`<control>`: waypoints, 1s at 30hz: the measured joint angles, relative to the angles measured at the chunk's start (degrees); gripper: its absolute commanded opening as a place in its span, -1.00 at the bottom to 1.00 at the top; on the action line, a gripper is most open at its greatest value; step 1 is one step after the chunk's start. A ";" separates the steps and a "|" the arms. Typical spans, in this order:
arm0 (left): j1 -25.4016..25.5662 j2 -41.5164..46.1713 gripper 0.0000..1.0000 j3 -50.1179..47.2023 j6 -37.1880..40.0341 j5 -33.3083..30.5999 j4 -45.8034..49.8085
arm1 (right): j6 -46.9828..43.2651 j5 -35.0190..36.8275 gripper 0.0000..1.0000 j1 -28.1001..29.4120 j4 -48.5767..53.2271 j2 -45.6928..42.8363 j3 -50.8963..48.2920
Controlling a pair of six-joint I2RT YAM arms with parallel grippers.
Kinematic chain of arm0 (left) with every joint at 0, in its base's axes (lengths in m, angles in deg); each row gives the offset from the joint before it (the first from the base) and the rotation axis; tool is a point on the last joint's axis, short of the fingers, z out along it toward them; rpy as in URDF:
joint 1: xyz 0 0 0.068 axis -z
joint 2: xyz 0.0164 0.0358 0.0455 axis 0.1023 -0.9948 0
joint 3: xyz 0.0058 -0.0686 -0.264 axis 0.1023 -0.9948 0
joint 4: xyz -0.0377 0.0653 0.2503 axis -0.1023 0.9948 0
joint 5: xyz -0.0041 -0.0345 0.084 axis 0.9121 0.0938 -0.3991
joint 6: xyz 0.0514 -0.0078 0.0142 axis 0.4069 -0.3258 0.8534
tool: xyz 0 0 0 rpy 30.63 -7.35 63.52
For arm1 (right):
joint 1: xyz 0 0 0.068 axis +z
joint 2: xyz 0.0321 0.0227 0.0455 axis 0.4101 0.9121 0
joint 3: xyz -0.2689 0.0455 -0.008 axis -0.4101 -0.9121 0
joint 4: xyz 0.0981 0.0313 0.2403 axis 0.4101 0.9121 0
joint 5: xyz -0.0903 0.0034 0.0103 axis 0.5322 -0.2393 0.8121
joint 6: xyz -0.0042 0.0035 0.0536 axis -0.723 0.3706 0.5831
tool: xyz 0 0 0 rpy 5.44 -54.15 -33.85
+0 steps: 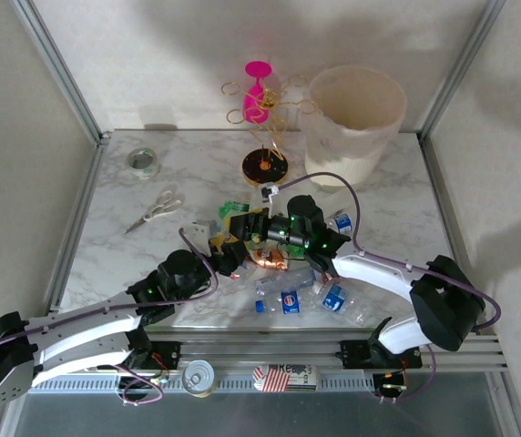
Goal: Put the plastic bottles in the bin
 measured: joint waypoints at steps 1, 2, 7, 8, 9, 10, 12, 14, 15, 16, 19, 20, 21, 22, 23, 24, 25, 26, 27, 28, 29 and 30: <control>0.17 0.00 0.15 0.00 0.13 -0.24 0.04 | 0.17 0.00 0.35 0.00 0.02 0.09 0.00; 0.24 0.00 0.22 0.00 0.20 -0.35 0.09 | 0.28 -0.02 0.29 0.02 0.00 0.17 0.02; 0.37 -0.09 0.74 0.02 0.81 -1.36 0.35 | 0.61 0.39 0.22 0.11 0.07 0.17 0.09; 0.48 -0.09 0.83 0.02 0.66 -1.55 0.37 | 0.72 0.68 0.21 0.11 0.09 0.17 0.09; 0.55 -0.09 0.90 0.04 0.68 -1.73 0.44 | 0.90 0.92 0.20 0.11 0.09 0.20 0.11; 0.57 -0.09 0.95 0.04 0.59 -1.86 0.37 | 0.96 1.42 0.19 0.11 0.17 0.17 0.11; 0.57 -0.02 0.99 0.02 0.15 -2.38 0.37 | 1.29 2.78 0.19 0.11 0.39 0.17 0.11; 0.57 0.35 0.99 -0.04 -0.35 -3.28 0.42 | 1.42 4.81 0.16 0.09 0.87 0.17 0.11; 0.57 0.74 0.99 -0.22 -0.52 -3.69 0.42 | 1.51 5.55 0.15 0.09 1.20 0.15 0.11; 0.57 1.46 0.99 -0.68 -0.92 -4.48 0.35 | 1.53 6.43 0.15 -0.02 1.81 0.13 0.17; 0.55 5.20 0.99 -2.89 -2.95 -8.35 0.26 | 1.51 8.48 0.14 -0.98 4.42 -0.22 0.22; 0.55 6.69 0.99 -3.61 -3.67 -9.99 0.28 | 1.44 9.01 0.14 -1.49 5.40 -0.46 0.22; 0.55 8.46 0.99 -4.37 -4.66 -11.91 0.39 | 1.29 9.75 0.14 -2.16 6.62 -0.92 0.22; 0.46 10.01 0.99 -5.01 -5.46 -13.57 0.57 | 1.09 10.40 0.14 -3.08 8.00 -1.60 0.22; 0.24 11.52 0.99 -5.64 -6.36 -15.13 0.68 | 0.83 11.02 0.14 -3.72 8.98 -2.27 0.22; -0.09 13.03 0.99 -6.32 -7.26 -16.65 0.83 | 0.35 11.74 0.14 -4.68 10.32 -3.32 0.22; -0.59 14.36 0.99 -6.91 -8.24 -18.01 1.29 | -0.26 12.76 0.12 -5.75 11.82 -4.74 0.22; -1.16 15.30 0.99 -7.34 -9.14 -19.04 1.64 | -0.70 13.44 0.12 -6.54 12.92 -5.90 0.26; -1.99 16.31 0.99 -7.89 -10.40 -20.28 2.36 | -1.42 14.32 0.12 -7.72 14.27 -7.39 0.46; -3.06 17.03 0.99 -8.39 -11.82 -21.24 3.02 | -2.05 15.10 0.11 -8.87 15.52 -8.72 0.87; -4.04 17.49 0.99 -8.76 -12.94 -21.66 3.82 | -2.69 15.76 0.11 -9.88 16.57 -9.84 1.38; -5.53 17.92 0.99 -9.31 -14.47 -22.01 4.72 | -3.41 16.41 0.11 -11.17 17.53 -11.02 2.10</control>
